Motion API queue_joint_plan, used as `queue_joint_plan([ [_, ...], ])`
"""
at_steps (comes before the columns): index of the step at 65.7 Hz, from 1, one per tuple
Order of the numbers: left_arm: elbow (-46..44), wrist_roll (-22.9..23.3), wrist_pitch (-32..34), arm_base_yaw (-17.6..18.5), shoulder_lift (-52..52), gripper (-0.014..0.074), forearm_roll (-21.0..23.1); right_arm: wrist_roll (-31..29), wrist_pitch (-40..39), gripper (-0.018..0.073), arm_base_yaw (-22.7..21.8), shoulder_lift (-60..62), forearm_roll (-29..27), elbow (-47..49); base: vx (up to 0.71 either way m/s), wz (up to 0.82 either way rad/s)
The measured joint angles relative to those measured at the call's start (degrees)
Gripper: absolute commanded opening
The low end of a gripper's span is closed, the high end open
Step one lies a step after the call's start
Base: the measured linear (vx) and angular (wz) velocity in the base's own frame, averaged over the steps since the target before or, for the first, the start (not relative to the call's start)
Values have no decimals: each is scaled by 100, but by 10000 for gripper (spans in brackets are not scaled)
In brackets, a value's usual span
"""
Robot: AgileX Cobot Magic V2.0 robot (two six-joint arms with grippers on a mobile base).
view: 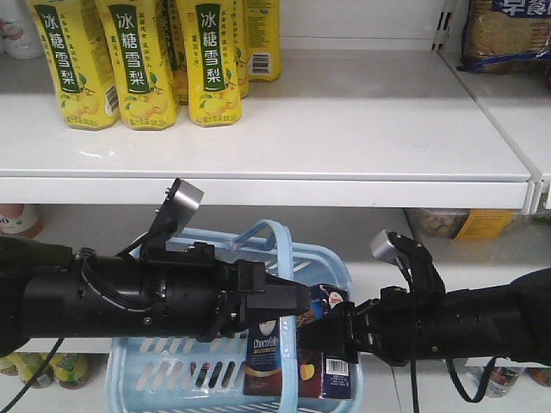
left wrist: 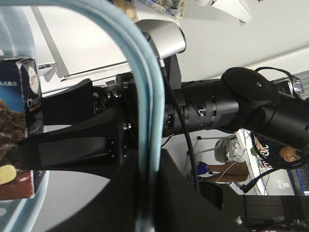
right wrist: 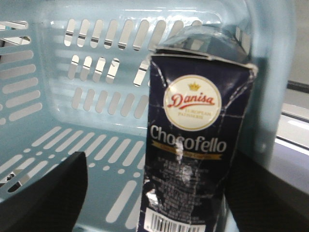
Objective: Left arm holds basket, right arm returns cookies
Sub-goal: 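Close the right gripper on the Chocofello cookie boxes in the basket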
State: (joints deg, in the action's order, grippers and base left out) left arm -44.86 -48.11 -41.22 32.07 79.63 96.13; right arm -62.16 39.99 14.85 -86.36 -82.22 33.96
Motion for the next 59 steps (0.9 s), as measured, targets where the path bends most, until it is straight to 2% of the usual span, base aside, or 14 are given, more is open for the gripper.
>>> queue_joint_plan([
  [7, 0, 0, 0, 0, 0, -3, -5, -114, -34, 522, 106, -99, -87, 47, 0, 0],
  [27, 0, 0, 0, 0, 0, -3, -5, -216, -792, 514, 1018, -555, -160, 425, 0, 0],
  [42, 0, 0, 64, 0, 0, -3, -49, -128, -1213, 503, 1151, -862, -311, 532, 0, 0],
  [49, 0, 0, 96, 0, 5, -3, -56, -123, -1237, 459, 1151, -965, -342, 619, 0, 0],
  [59, 0, 0, 96, 0, 5, -3, -51, -141, -1232, 333, 1151, -1010, -355, 670, 0, 0],
])
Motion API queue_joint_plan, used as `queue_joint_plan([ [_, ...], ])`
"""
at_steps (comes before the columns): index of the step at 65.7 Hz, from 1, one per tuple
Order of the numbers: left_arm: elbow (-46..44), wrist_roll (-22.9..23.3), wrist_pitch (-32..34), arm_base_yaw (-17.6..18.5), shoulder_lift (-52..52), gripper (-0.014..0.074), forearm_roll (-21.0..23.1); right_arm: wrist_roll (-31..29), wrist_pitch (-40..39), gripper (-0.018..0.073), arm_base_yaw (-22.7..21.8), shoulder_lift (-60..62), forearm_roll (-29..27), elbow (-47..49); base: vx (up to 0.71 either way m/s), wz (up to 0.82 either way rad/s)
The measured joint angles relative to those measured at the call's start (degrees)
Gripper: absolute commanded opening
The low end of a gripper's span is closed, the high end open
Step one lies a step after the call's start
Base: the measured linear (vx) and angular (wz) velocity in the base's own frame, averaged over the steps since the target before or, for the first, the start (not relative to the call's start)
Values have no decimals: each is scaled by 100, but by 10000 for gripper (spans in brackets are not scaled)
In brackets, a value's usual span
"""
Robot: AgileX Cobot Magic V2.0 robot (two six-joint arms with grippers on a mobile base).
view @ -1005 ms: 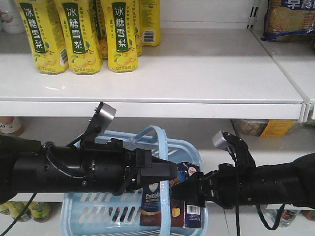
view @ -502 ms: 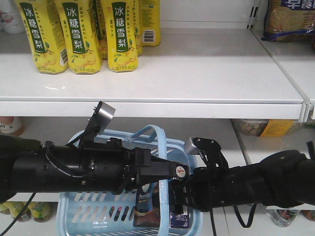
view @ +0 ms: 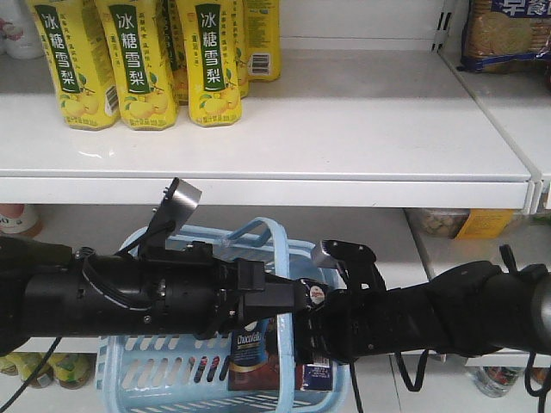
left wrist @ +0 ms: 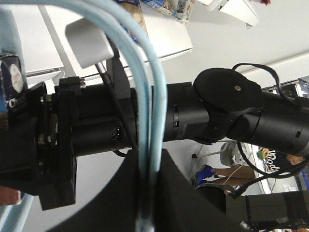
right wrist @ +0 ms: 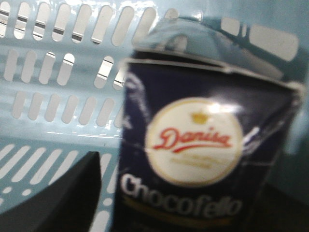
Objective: Left arm holds basket, right arm returns cookies
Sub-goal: 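Close the right gripper on the Chocofello cookie boxes in the basket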
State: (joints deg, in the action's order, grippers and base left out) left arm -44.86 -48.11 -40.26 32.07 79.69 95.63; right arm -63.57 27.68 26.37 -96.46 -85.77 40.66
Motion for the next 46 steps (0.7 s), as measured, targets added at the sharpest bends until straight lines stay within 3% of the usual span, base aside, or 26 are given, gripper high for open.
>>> queue_joint_plan([
  [20, 0, 0, -5, 0, 0, -3, 11, -5, -49, 104, 0, -19, -26, 0, 0, 0],
  [46, -3, 0, -80, 0, -5, -3, 69, 118, -87, 91, -17, 475, 5, -6, 0, 0],
])
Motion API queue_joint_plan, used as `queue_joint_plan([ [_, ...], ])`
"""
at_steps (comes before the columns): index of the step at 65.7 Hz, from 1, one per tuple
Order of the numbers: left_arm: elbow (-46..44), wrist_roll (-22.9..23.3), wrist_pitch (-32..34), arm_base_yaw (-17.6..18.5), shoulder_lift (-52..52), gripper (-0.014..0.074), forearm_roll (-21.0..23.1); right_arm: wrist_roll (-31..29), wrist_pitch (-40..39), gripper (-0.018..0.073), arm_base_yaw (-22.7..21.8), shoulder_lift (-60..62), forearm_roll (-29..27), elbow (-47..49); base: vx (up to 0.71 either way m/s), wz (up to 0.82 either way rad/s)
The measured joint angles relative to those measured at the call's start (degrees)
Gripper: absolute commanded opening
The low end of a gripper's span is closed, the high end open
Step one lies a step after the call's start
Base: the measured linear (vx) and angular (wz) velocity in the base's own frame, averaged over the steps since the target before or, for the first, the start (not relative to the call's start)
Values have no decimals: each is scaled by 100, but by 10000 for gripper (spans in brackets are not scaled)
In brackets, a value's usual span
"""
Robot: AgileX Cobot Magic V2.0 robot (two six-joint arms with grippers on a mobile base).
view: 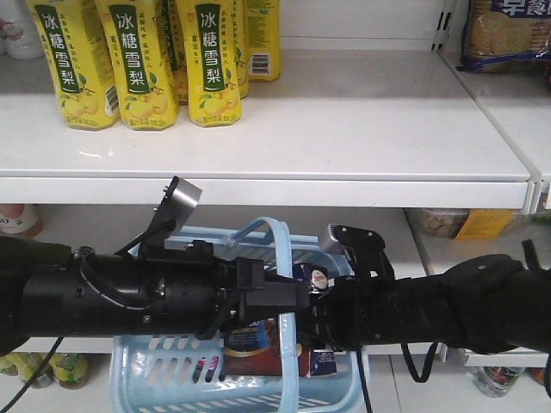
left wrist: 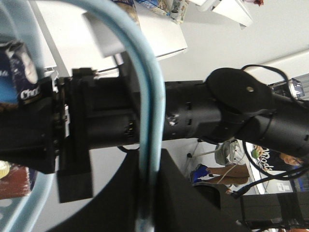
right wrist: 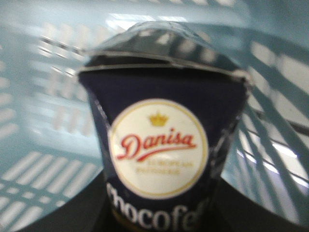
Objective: Left arm holds basket, right arm returns cookies
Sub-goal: 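Close the right gripper on the Chocofello cookie boxes in the basket, then lift the cookie boxes out of the basket with the right gripper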
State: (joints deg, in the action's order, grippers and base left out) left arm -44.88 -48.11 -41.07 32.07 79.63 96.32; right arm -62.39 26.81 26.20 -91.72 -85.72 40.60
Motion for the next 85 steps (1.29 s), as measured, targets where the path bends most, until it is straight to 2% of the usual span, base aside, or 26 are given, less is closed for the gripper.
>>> queue_joint_plan([
  [10, -6, -6, -44, 0, 0, -3, 15, 188, -138, 95, 0, 437, 65, -177, 0, 0],
  [28, -6, -6, -60, 0, 0, -3, 19, 613, -242, 99, -37, 1338, 746, -632, 0, 0],
  [37, -6, -6, -60, 0, 0, -3, 21, 1122, -97, 101, -297, 1946, 1459, -728, 0, 0],
  [49, -6, -6, -60, 0, 0, -3, 21, 2025, 536, 104, -945, 2793, 2663, -736, 0, 0],
  [59, -6, -6, -60, 0, 0, -3, 21, 2351, 1071, 106, -1361, 3626, 3302, -736, 0, 0],
  [72, -6, -6, -60, 0, 0, -3, 21, 2675, 1637, 107, -1453, 4509, 3678, -515, 0, 0],
  [85, -6, -6, -60, 0, 0, -3, 21, 3616, 2213, 110, -1453, 4755, 4727, 570, 0, 0],
])
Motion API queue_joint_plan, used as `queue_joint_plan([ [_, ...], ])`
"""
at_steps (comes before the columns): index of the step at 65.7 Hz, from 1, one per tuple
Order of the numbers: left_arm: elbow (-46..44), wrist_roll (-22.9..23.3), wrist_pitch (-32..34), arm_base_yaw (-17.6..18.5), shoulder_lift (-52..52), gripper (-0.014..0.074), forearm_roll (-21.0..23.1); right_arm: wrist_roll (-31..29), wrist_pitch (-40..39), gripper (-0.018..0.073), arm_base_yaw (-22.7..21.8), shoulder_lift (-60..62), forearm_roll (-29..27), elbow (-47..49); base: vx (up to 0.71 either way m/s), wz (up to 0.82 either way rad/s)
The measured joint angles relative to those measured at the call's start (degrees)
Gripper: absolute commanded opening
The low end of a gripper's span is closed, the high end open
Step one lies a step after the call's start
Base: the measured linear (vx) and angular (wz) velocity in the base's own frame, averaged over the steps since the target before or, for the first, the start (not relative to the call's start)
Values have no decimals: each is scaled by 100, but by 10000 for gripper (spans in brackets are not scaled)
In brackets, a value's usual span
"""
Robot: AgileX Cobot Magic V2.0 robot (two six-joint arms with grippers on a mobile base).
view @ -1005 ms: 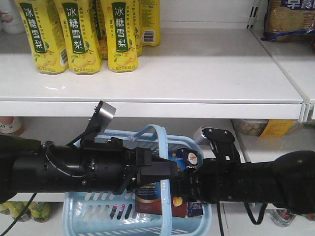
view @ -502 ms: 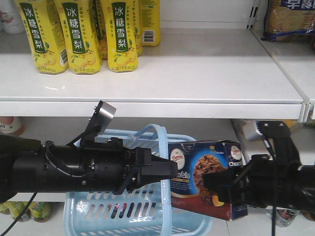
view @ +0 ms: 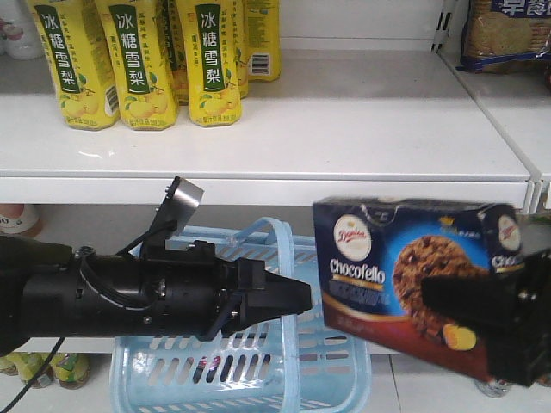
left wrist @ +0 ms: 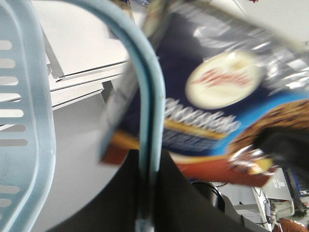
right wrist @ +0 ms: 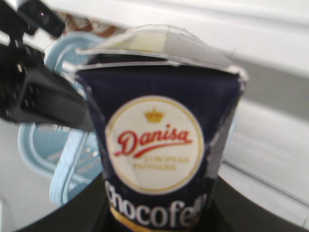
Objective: Left arm holds basket, right arm returns cookies
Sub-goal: 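Lift the cookie boxes out of the basket with the right gripper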
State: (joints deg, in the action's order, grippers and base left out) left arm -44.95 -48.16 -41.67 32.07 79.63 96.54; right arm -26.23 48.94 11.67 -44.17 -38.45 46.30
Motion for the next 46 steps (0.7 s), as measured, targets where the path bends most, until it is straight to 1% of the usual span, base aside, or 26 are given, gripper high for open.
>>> queue_joint_plan([
  [3, 0, 0, 0, 0, 0, -3, 0, 222, 7, 111, 0, 0, 212, 285, 0, 0],
  [8, 0, 0, 0, 0, 0, -3, 0, 391, -81, 111, 0, -41, 463, 729, 0, 0],
  [16, 0, 0, 0, 0, 0, -3, 0, 484, -587, 112, 0, -303, 648, 1358, 0, 0],
  [22, 0, 0, 0, 0, 0, -3, 0, 503, -1038, 112, 0, -780, 819, 1696, 0, 0],
  [33, 0, 0, 0, 0, 0, -3, 0, 545, -2011, 113, 0, -1746, 1234, 1834, 0, 0],
  [46, 0, 0, 0, 0, 0, -3, 0, 584, -3221, 123, -1, -2551, 1317, 1834, 0, 0],
])
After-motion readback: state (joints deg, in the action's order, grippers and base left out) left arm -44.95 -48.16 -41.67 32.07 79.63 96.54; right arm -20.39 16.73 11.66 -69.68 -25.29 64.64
